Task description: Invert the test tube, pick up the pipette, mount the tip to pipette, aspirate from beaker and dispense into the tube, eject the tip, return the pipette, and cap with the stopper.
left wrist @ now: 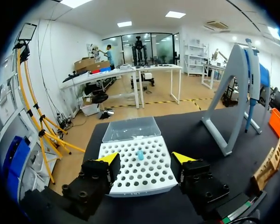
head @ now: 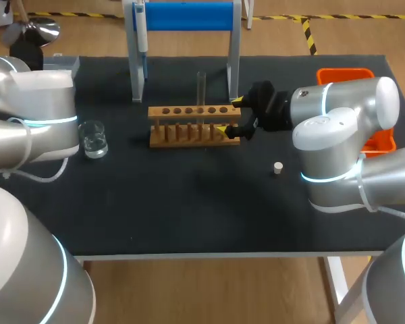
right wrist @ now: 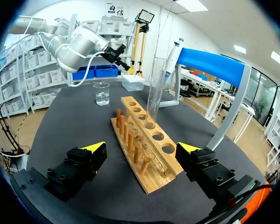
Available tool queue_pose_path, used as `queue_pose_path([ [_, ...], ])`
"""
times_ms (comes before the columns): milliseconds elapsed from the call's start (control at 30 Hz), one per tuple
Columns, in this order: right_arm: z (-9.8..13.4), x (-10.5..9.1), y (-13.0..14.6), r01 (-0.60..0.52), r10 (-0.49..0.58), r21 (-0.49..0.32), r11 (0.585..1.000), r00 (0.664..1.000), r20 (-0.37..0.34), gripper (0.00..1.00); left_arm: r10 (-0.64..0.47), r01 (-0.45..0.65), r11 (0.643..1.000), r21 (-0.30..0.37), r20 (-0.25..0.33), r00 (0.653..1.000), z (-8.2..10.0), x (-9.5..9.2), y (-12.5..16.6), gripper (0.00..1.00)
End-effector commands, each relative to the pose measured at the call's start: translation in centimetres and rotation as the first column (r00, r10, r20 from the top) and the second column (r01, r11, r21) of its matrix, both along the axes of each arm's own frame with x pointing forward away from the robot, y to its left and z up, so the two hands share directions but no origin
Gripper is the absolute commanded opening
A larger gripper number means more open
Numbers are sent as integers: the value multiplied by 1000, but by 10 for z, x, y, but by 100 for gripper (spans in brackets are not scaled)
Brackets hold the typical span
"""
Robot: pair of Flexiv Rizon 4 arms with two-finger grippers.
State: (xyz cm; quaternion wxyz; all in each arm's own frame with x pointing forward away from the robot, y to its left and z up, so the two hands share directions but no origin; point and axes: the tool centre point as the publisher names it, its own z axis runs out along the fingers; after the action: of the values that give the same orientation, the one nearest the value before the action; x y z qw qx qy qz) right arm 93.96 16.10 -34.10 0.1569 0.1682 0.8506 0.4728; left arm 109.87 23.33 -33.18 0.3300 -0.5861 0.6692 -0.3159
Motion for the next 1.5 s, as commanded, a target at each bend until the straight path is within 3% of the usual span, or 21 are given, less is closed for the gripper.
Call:
queue_pose_path([
  [33, 0, 0, -1, -2, 2, 1, 1000, 1000, -1, 100, 5, -5, 1000, -4, 5, 1000, -7, 8, 2, 65],
  [533, 0, 0, -1, -2, 2, 1, 1000, 1000, -1, 100, 18, -18, 999, -27, 7, 1000, -21, 23, 7, 49],
  [1500, 0, 0, -1, -2, 2, 1, 1000, 1000, -1, 100, 7, -7, 999, -31, 10, 1000, -30, 38, 10, 46],
])
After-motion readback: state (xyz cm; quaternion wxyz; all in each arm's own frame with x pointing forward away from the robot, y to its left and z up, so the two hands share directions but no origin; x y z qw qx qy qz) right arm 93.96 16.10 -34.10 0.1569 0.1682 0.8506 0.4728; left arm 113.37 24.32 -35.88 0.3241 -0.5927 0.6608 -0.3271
